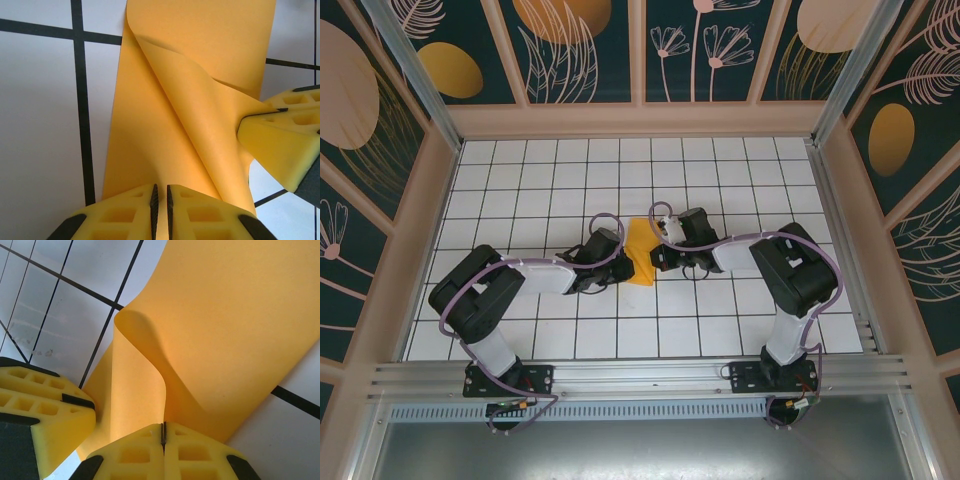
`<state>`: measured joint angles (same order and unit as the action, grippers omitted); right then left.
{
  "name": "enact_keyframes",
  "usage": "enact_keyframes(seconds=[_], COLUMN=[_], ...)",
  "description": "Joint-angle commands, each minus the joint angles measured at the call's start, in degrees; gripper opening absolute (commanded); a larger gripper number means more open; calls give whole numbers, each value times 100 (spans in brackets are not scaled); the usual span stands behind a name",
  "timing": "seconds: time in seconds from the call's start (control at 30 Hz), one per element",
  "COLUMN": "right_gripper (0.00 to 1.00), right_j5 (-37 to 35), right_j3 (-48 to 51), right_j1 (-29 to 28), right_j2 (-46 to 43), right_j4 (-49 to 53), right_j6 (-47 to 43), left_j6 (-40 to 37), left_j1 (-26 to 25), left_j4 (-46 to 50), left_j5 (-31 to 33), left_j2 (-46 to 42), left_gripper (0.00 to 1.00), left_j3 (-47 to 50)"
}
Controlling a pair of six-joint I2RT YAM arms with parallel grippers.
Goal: Fold a paper plane with a square sheet of paper (pick it up from the middle)
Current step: Fold the triangle a second time at the center of the table.
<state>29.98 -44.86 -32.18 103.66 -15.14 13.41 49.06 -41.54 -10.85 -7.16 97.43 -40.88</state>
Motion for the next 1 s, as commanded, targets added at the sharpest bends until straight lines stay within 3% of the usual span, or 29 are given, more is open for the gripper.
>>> enact_keyframes(seconds=[0.0,0.67,0.87,0.97], right_gripper=[5,5,5,5], right_j5=[78,-25,-60,-80], right_j3=[-172,-161,-150,-135], right_j1=[54,52,54,54], right_j2=[29,278,311,308], right_j4=[124,183,212,222], right_j6=[-167,-227,-257,-268], left_j6=[-129,-143,52,219], left_j1=[38,41,41,69], left_j4=[373,356,444,224], left_j5=[91,89,474,538], left_j2=[40,-25,-604,-1032], left_gripper=[18,19,22,16], left_j3=[7,-16,-26,59])
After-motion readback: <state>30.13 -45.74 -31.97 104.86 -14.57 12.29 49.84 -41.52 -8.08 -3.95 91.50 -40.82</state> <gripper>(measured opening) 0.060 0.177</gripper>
